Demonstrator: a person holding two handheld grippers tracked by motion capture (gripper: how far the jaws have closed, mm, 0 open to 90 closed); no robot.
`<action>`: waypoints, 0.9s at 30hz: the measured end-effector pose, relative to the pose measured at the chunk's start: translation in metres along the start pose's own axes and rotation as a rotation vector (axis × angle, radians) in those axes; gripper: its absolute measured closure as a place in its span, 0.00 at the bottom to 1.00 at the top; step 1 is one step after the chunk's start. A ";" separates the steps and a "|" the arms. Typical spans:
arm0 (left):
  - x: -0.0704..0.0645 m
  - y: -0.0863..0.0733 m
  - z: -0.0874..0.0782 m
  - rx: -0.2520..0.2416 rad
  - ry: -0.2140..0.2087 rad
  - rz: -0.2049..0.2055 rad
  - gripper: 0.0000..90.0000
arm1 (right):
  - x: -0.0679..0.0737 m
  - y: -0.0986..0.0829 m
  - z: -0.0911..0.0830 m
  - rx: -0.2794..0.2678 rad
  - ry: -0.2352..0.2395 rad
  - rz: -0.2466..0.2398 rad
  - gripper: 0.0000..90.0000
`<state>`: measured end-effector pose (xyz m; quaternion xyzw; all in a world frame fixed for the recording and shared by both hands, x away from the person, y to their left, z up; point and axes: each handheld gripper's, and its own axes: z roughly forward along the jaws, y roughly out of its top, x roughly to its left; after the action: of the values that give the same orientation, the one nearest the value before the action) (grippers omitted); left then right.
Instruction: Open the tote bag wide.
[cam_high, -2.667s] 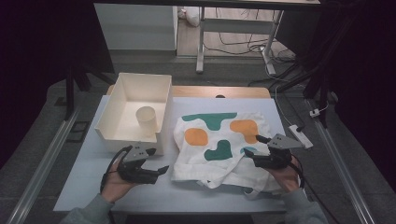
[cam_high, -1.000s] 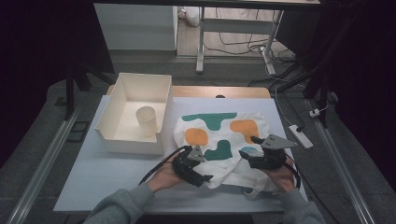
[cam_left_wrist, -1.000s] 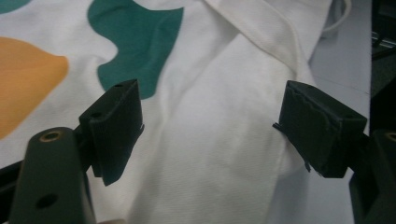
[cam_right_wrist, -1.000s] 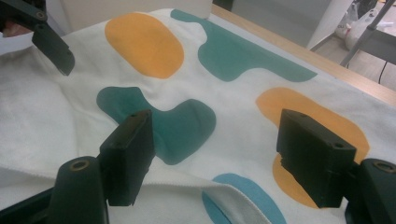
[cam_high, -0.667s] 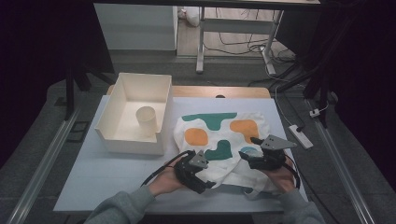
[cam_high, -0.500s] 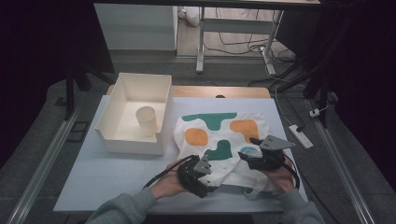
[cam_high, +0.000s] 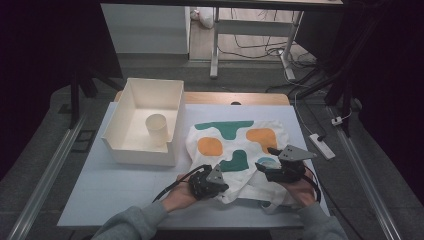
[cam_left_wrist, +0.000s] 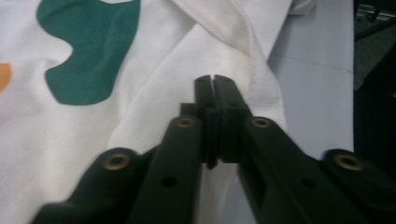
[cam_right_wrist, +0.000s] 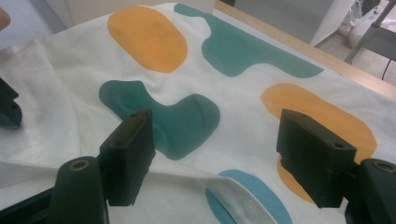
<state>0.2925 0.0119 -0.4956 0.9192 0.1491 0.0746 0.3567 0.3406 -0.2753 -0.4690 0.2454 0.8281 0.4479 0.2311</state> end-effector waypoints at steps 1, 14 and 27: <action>0.001 0.000 -0.001 -0.004 0.003 -0.001 0.99 | 0.000 0.000 0.000 0.000 0.000 0.000 0.31; -0.003 0.003 -0.013 -0.082 -0.062 -0.020 0.79 | 0.000 0.001 -0.002 -0.007 -0.004 -0.001 0.31; -0.024 0.000 0.014 0.060 0.002 0.103 0.26 | -0.001 0.001 -0.002 -0.005 -0.002 0.000 0.31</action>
<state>0.2728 -0.0051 -0.5062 0.9360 0.1041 0.0892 0.3244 0.3399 -0.2770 -0.4673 0.2454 0.8268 0.4495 0.2325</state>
